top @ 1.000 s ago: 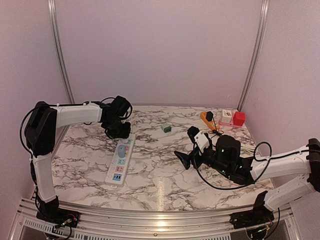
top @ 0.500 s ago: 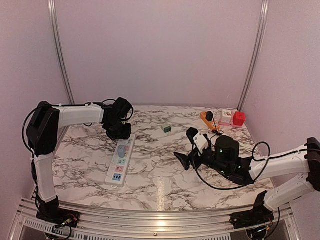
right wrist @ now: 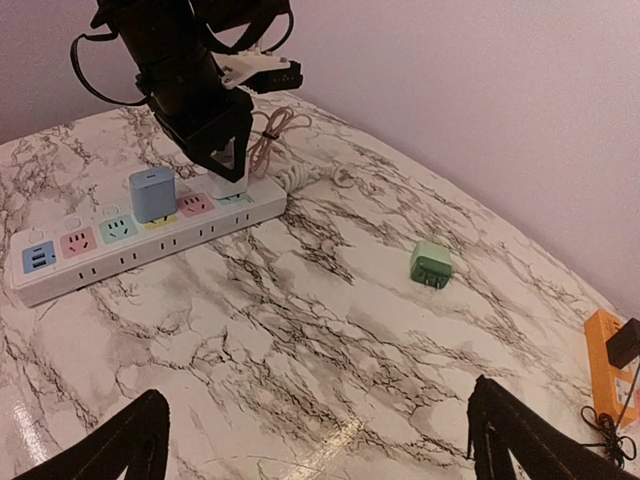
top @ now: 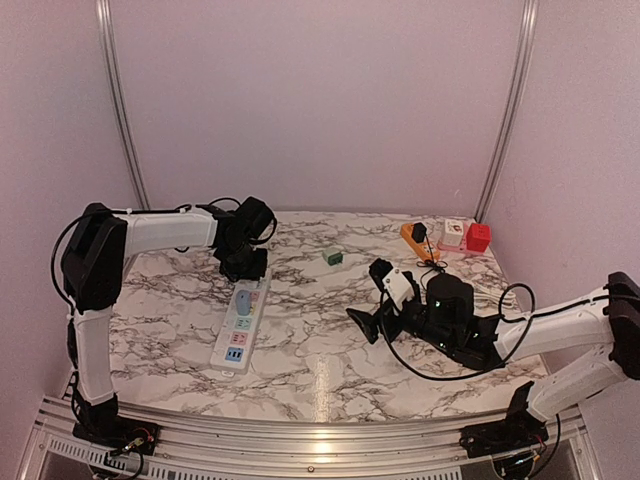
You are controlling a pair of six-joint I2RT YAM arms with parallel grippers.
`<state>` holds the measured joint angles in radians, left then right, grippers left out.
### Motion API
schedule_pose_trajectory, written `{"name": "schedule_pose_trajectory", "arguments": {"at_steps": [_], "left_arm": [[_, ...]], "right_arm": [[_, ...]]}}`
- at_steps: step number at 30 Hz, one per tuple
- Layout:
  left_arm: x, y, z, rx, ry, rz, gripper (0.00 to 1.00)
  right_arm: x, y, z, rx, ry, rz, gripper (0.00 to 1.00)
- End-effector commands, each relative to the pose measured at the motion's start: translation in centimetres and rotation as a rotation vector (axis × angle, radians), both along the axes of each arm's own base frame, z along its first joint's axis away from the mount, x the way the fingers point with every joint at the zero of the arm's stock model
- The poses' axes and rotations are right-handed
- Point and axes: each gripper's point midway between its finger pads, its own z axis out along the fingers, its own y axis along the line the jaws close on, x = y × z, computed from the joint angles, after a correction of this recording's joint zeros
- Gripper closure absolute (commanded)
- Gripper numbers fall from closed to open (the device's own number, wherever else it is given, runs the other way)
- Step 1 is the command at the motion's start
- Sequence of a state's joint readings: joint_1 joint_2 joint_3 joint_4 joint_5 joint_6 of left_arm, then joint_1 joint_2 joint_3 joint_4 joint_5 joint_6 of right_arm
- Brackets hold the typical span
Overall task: Insert the plug
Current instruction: Insert the plug into the socket slot.
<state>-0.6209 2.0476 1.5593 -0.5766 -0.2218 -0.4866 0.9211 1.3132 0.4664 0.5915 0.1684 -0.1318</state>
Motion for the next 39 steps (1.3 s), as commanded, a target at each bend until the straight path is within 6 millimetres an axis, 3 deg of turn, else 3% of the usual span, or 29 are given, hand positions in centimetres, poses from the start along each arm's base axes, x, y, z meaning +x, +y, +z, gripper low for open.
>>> {"name": "schedule_pose_trajectory", "arguments": {"at_steps": [1, 12, 25, 39], "left_arm": [[-2.5, 2.3, -5.0, 0.161, 0.146, 0.012, 1.00], [-3.2, 2.7, -6.1, 0.187, 0.171, 0.017, 1.00], [-3.0, 2.8, -5.7, 0.186, 0.158, 0.042, 1.00], [-4.0, 1.9, -8.0, 0.140, 0.242, 0.030, 1.00]], "right_arm": [[0.4, 0.4, 1.1, 0.021, -0.028, -0.009, 0.01], [0.5, 0.5, 0.8, 0.015, -0.023, -0.011, 0.02], [0.5, 0.6, 0.6, 0.009, -0.018, -0.010, 0.01], [0.5, 0.3, 0.9, 0.014, -0.025, -0.013, 0.02]]}}
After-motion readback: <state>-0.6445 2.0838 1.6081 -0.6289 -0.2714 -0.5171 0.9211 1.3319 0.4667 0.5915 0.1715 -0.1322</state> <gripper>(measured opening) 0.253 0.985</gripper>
